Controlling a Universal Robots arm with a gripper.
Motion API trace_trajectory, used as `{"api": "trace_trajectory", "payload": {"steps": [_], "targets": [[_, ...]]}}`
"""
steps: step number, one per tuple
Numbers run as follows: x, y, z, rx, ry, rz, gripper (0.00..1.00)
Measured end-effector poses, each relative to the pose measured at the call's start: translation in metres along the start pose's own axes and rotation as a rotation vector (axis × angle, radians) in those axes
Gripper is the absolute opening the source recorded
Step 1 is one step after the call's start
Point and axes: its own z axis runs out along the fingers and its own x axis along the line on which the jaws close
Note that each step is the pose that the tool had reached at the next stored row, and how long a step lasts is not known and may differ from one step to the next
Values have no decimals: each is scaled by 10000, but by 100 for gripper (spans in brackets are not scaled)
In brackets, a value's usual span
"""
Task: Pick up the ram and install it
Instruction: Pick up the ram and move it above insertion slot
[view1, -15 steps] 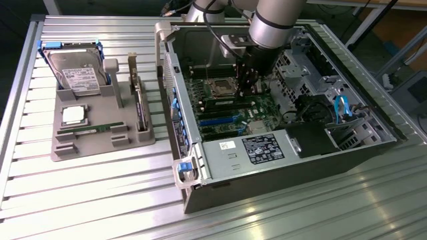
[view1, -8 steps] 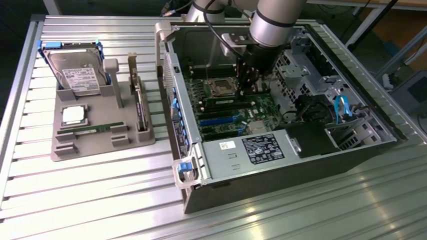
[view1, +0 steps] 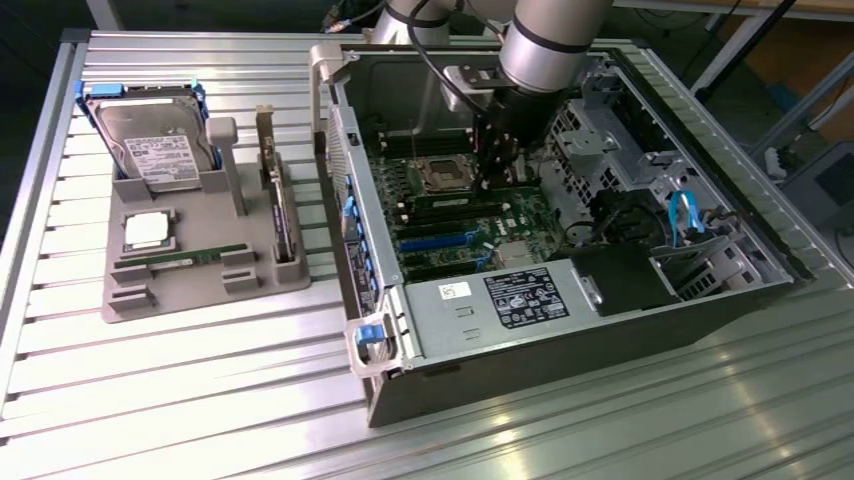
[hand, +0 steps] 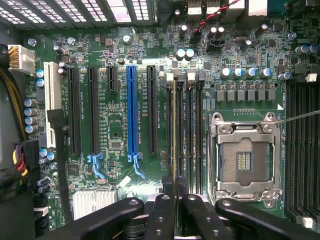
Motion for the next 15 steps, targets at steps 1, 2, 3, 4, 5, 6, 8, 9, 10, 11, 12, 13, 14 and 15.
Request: {"api": "trace_trajectory", "payload": {"steps": [1, 2, 3, 4, 5, 6, 8, 9, 10, 11, 12, 13, 14, 15], "targets": [[0, 0, 0, 2, -1, 1, 12], [0, 0, 0, 8, 1, 0, 12], [0, 0, 0, 9, 0, 0, 12], [0, 0, 0, 9, 0, 0, 12], [2, 1, -21, 7, 5, 1, 12], [2, 2, -71, 9, 1, 1, 12], [3, 2, -140, 10, -1, 1, 12], [4, 3, -183, 9, 1, 2, 12], [5, 3, -224, 10, 0, 1, 12], [7, 4, -287, 9, 0, 1, 12], [8, 4, -337, 10, 0, 0, 12], [9, 5, -373, 9, 1, 1, 12], [10, 6, -410, 10, -1, 1, 12], [10, 6, -441, 10, 0, 1, 12]]}}
